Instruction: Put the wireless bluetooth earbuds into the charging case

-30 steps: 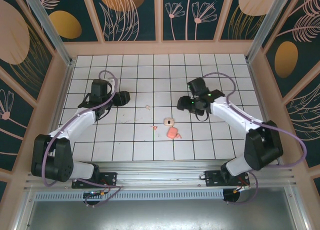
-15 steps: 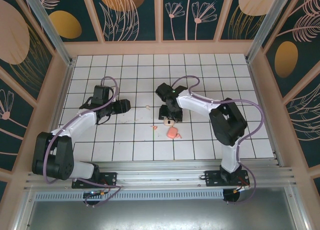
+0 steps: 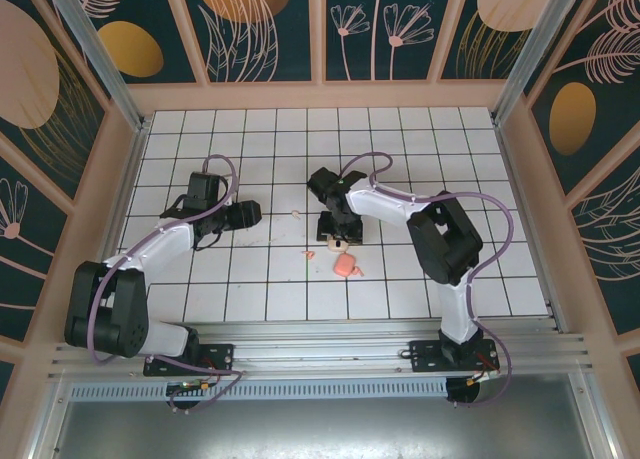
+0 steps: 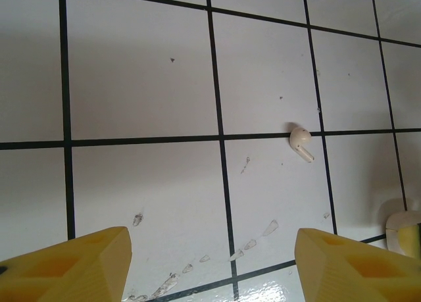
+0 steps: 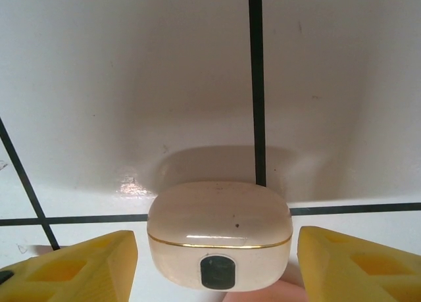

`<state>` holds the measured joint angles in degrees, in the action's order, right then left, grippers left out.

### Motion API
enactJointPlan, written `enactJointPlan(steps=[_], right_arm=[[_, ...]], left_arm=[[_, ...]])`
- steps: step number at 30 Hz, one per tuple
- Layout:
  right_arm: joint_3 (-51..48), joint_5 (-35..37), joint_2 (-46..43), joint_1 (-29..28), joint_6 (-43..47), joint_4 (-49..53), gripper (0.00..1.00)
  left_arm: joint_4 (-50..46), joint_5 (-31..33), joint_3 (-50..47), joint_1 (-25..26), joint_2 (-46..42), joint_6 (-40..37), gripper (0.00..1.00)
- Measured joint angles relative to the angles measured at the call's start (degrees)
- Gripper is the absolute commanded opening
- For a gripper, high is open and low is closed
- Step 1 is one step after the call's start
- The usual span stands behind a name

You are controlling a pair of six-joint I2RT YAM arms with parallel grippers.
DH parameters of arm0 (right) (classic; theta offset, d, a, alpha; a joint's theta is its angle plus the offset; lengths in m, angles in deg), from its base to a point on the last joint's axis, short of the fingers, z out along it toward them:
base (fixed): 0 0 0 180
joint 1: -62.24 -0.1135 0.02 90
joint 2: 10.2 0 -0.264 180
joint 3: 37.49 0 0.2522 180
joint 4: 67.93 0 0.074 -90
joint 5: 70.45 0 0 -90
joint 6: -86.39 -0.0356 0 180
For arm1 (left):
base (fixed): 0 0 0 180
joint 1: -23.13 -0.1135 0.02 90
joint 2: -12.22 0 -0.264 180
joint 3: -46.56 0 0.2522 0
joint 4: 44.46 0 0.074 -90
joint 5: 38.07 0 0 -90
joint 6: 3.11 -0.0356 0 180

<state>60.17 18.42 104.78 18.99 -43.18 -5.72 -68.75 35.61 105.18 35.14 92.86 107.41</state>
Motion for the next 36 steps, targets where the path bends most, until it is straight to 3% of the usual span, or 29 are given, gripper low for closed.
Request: enactJointPlan(steps=[6, 10, 17, 22, 28, 36], right_arm=[[-0.04, 0.0, 1.6, -0.11, 0.04, -0.11, 0.59], [-0.07, 0.11, 1.57, -0.11, 0.11, -0.2, 0.49], [-0.96, 0.85, 0.74, -0.26, 0.17, -1.09, 0.47], [-4.72, 1.51, -2.36, -0.31, -0.24, -5.27, 0.46], [-10.91, 0.07, -12.66, 0.02, -1.75, -15.17, 0.45], [-20.7, -5.7, -27.47, 0.94, -6.45, -37.81, 0.45]], left_arm=[[0.0, 0.0, -0.37, 0.0, 0.11, -0.02, 0.65], [0.02, 0.0, -0.44, 0.0, 0.11, -0.02, 0.64], [1.09, -1.4, -1.05, 0.0, -0.28, -0.11, 0.61], [6.19, -4.98, -5.31, 0.0, -6.14, -1.57, 0.6], [16.81, -11.43, -9.38, 0.26, -14.08, -4.48, 0.59], [33.55, -19.32, -16.17, 4.52, -21.51, -8.87, 0.57]])
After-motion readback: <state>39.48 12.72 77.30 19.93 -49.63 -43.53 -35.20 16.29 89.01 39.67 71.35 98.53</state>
